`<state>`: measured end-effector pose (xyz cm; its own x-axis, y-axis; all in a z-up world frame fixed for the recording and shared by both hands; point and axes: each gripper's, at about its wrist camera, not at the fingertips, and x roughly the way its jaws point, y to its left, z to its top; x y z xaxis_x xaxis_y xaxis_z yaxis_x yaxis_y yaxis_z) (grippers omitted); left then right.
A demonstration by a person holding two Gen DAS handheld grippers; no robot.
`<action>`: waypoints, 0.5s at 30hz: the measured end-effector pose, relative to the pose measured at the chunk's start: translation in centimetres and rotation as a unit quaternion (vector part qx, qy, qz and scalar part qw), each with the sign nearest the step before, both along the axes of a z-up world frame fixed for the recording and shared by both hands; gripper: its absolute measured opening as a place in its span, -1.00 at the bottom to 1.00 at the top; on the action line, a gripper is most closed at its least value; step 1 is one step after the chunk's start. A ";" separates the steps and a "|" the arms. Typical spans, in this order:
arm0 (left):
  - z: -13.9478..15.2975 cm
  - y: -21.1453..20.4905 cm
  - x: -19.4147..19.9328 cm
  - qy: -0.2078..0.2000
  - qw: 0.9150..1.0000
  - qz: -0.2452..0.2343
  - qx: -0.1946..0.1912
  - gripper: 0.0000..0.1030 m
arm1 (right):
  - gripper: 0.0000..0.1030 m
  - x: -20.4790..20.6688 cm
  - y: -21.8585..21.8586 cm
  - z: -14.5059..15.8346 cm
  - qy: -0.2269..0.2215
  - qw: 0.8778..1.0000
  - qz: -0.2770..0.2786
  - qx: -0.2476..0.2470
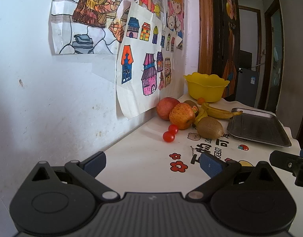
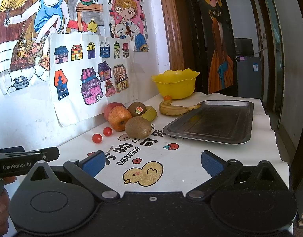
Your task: Organize fruits
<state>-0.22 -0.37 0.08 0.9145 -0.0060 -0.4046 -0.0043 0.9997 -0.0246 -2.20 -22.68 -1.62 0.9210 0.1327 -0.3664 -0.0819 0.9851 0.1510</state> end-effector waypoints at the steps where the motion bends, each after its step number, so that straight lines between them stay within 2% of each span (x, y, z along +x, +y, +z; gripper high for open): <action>1: 0.0 0.0 0.0 0.000 1.000 0.000 0.000 0.99 | 0.99 0.0 0.1 -0.1 0.000 1.000 0.000 0.000; 15: -0.1 0.0 -0.1 0.002 1.000 -0.005 -0.001 0.99 | 0.99 -0.1 -0.2 0.1 0.009 1.000 -0.001 -0.003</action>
<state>-0.34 -0.41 0.03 0.9130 -0.0164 -0.4076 0.0058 0.9996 -0.0272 -2.28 -22.85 -1.56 0.9146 0.1283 -0.3834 -0.0770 0.9862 0.1463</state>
